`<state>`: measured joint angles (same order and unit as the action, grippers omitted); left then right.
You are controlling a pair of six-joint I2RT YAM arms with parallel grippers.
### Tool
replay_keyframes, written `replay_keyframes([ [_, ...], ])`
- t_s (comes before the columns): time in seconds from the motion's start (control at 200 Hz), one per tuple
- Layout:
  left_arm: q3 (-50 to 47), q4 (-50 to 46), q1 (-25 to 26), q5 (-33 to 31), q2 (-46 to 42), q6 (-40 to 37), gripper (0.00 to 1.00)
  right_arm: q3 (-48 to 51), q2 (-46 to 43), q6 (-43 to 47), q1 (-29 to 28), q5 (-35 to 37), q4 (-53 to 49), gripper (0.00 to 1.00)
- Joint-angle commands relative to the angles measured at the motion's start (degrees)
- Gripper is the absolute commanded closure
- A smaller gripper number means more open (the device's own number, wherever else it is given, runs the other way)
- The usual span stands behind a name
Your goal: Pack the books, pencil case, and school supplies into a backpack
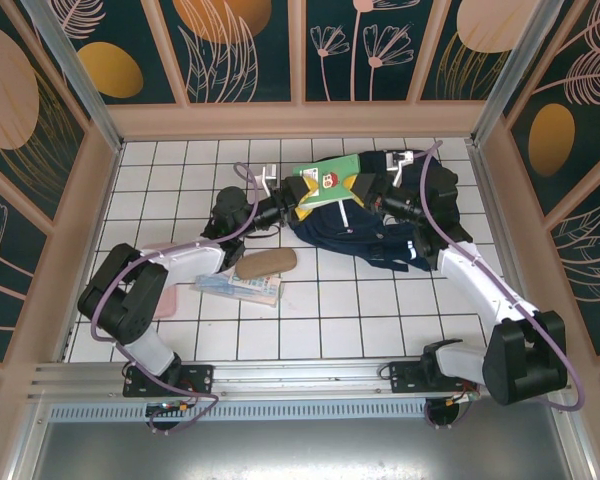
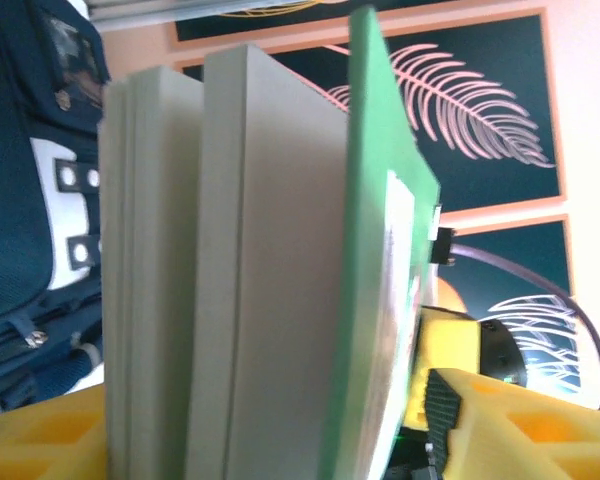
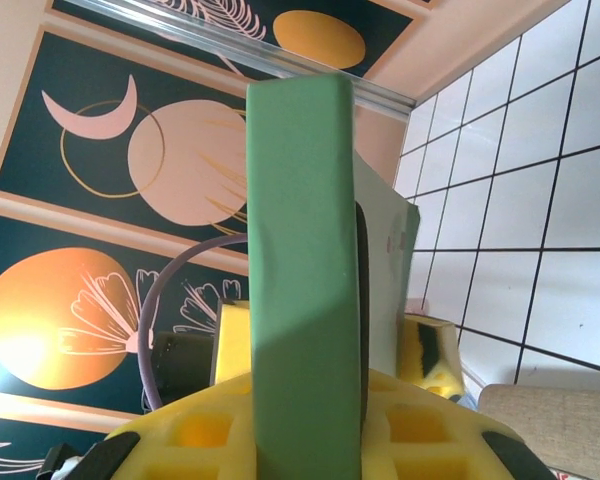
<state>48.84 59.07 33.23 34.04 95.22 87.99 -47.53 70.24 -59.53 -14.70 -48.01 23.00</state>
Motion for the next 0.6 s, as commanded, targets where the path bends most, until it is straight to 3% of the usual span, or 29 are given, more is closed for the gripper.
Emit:
replay_keyframes([
  [0.0, 1.2, 8.0, -1.1, 1.3, 0.3, 2.9, 0.39, -1.3, 0.6, -0.7, 1.1, -1.7, 4.8, 1.0],
  [0.135, 0.6, 6.0, -2.5, 1.8, -1.1, 2.0, 0.49, -0.9, 0.9, -0.5, 1.9, -1.9, 4.9, 1.0],
  [0.21, 0.7, 3.5, -2.9, 1.6, -2.0, 0.3, 0.67, -1.0, 1.4, -0.4, 2.2, -2.2, 4.9, 1.0],
  [0.305, 2.2, -0.4, -2.9, 2.0, -2.1, -2.2, 0.75, -1.6, 2.3, 0.1, 2.2, -2.9, 4.6, 1.0],
  [0.375, 3.3, -1.9, -3.0, 2.3, -1.8, -3.1, 0.91, -2.3, 2.9, 0.8, 2.3, -3.1, 3.8, 1.0],
  [0.435, 3.7, -2.3, -3.0, 2.4, -1.5, -3.3, 0.98, -2.9, 3.4, 1.5, 2.3, -3.2, 2.9, 1.0],
  [0.485, 3.7, -2.5, -3.3, 2.5, -1.4, -3.3, 0.99, -3.6, 3.8, 2.8, 2.3, -3.0, 0.9, 0.86],
  [0.555, 3.3, -2.9, -4.1, 2.5, -1.7, -3.3, 1.0, -5.4, 4.3, 6.4, 2.3, -2.0, -3.8, 0.56],
  [0.595, 2.8, -3.2, -4.9, 2.4, -1.9, -3.4, 1.0, -6.6, 4.7, 9.0, 2.2, -0.8, -7.5, 0.48],
])
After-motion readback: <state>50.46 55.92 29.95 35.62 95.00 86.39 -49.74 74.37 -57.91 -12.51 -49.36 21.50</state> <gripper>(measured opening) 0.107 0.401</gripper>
